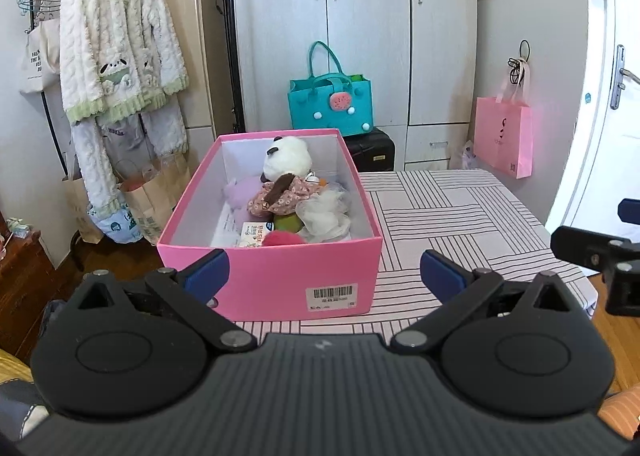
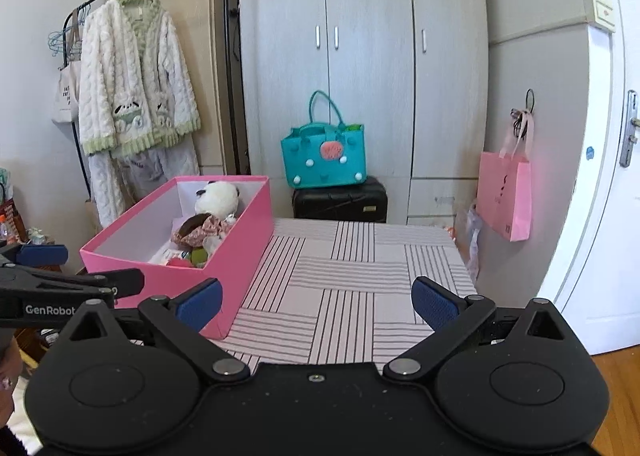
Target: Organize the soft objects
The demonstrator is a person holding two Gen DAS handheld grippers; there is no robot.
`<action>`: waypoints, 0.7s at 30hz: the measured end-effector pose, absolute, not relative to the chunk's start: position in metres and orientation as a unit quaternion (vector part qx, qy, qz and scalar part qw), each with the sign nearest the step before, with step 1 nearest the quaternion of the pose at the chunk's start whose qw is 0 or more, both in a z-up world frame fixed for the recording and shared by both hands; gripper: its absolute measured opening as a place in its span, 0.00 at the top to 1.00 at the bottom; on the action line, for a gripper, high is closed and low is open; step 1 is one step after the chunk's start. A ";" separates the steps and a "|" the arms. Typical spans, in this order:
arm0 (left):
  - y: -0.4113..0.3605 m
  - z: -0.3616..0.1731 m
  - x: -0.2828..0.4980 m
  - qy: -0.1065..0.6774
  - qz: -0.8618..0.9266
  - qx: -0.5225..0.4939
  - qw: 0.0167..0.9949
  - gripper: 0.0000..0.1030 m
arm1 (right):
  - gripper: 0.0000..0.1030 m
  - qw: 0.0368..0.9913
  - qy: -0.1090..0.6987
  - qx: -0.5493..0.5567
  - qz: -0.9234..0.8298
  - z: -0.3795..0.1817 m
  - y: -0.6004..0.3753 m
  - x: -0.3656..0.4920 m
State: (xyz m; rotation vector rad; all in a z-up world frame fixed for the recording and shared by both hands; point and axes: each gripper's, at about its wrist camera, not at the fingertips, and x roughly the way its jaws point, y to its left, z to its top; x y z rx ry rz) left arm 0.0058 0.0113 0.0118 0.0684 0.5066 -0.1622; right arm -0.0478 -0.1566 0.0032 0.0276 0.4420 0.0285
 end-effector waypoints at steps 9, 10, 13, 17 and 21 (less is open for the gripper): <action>0.009 0.005 0.003 0.249 -0.082 0.040 0.964 0.00 | 0.01 0.980 0.200 0.006 0.015 -0.002 -0.157 -0.057; 0.010 0.005 0.003 0.247 -0.079 0.039 0.965 0.00 | 0.01 0.980 0.198 0.004 0.016 -0.003 -0.157 -0.058; 0.009 0.005 0.004 0.245 -0.072 0.030 0.966 0.00 | 0.01 0.982 0.189 -0.002 0.018 -0.005 -0.157 -0.060; 0.007 0.005 0.004 0.239 -0.074 0.032 0.968 0.00 | 0.01 0.984 0.176 -0.006 0.024 -0.008 -0.156 -0.064; 0.004 0.003 0.001 0.234 -0.071 0.048 0.969 0.00 | 0.01 0.984 0.177 0.003 0.024 -0.009 -0.159 -0.064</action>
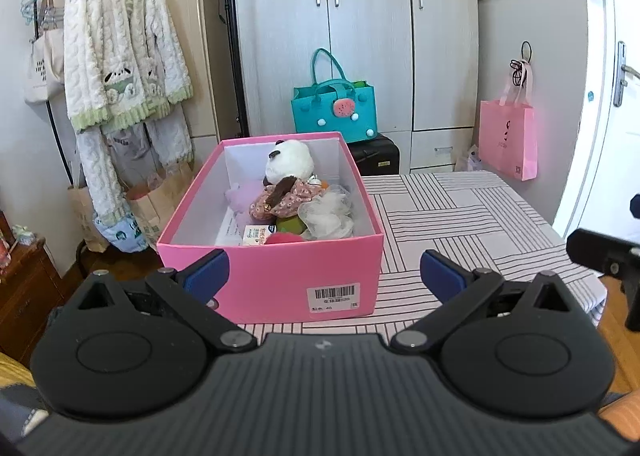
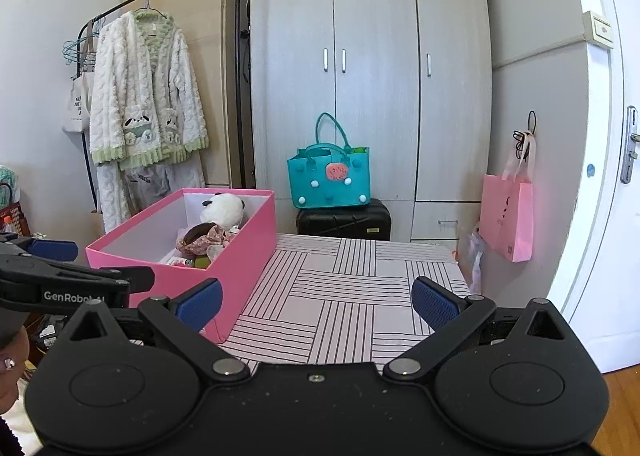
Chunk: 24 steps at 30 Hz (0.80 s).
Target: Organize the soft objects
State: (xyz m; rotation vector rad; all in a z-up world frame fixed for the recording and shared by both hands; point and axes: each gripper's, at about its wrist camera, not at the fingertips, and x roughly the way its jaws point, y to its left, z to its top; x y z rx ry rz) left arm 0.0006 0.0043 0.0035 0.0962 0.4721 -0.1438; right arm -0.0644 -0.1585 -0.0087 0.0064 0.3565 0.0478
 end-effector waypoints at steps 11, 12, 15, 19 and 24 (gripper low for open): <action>0.007 0.002 0.000 0.232 -0.071 0.048 0.969 0.00 | 0.01 0.984 0.178 0.013 0.009 -0.013 -0.157 -0.064; 0.007 0.002 0.000 0.232 -0.071 0.048 0.969 0.00 | 0.01 0.984 0.177 0.011 0.005 -0.013 -0.156 -0.064; 0.006 0.002 0.000 0.232 -0.071 0.049 0.969 0.00 | 0.01 0.984 0.177 0.007 0.001 -0.013 -0.155 -0.064; 0.007 0.002 0.001 0.236 -0.075 0.045 0.968 0.00 | 0.01 0.984 0.179 0.011 0.000 -0.012 -0.155 -0.063; 0.008 0.001 0.002 0.237 -0.075 0.044 0.968 0.00 | 0.01 0.983 0.181 0.016 -0.003 -0.013 -0.156 -0.063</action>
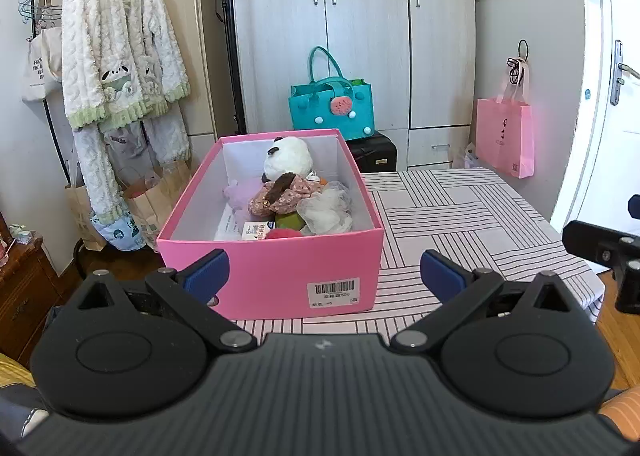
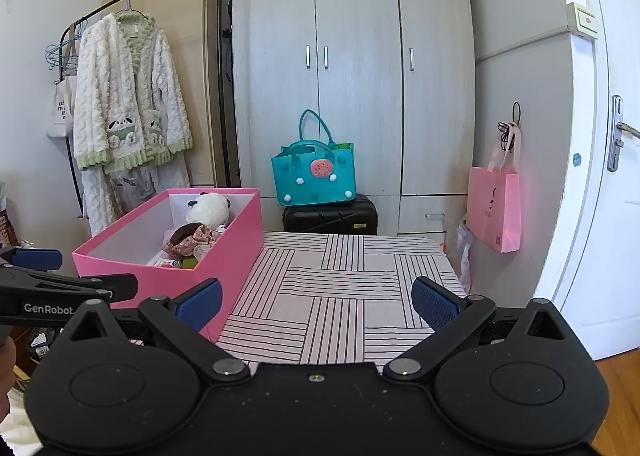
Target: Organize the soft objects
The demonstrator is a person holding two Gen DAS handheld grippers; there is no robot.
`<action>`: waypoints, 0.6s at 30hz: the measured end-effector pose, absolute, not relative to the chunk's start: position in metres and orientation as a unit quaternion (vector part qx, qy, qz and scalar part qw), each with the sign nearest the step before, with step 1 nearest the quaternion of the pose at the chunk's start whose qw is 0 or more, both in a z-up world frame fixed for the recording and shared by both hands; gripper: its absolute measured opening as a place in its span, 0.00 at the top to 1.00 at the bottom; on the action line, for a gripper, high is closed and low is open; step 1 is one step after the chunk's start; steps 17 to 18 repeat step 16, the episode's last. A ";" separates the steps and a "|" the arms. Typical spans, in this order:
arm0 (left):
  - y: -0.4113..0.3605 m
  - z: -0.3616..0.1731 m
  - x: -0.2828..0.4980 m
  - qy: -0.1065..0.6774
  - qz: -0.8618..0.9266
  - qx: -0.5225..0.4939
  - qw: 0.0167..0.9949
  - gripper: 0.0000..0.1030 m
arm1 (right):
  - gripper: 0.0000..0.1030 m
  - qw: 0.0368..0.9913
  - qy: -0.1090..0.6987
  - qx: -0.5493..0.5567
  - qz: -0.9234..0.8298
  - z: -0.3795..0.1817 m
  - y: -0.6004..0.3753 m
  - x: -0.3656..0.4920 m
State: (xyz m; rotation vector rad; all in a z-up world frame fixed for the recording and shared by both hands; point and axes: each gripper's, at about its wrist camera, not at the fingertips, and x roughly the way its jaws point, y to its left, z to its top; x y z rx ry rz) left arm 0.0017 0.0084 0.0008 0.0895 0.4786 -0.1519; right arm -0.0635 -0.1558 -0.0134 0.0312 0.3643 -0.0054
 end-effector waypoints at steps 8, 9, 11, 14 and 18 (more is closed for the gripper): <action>0.009 0.000 0.001 0.233 -0.070 0.042 0.969 0.00 | 0.01 0.983 0.183 0.015 0.000 -0.014 -0.156 -0.062; 0.009 0.000 0.001 0.233 -0.070 0.042 0.969 0.00 | 0.01 0.983 0.183 0.014 0.000 -0.014 -0.155 -0.062; 0.010 0.000 0.000 0.233 -0.070 0.042 0.969 0.00 | 0.01 0.983 0.183 0.012 0.000 -0.014 -0.155 -0.062; 0.007 -0.001 -0.002 0.230 -0.065 0.058 0.969 0.00 | 0.01 0.983 0.184 0.012 0.000 -0.014 -0.155 -0.062; 0.006 -0.001 -0.004 0.229 -0.065 0.064 0.969 0.00 | 0.01 0.983 0.184 0.012 0.000 -0.014 -0.155 -0.062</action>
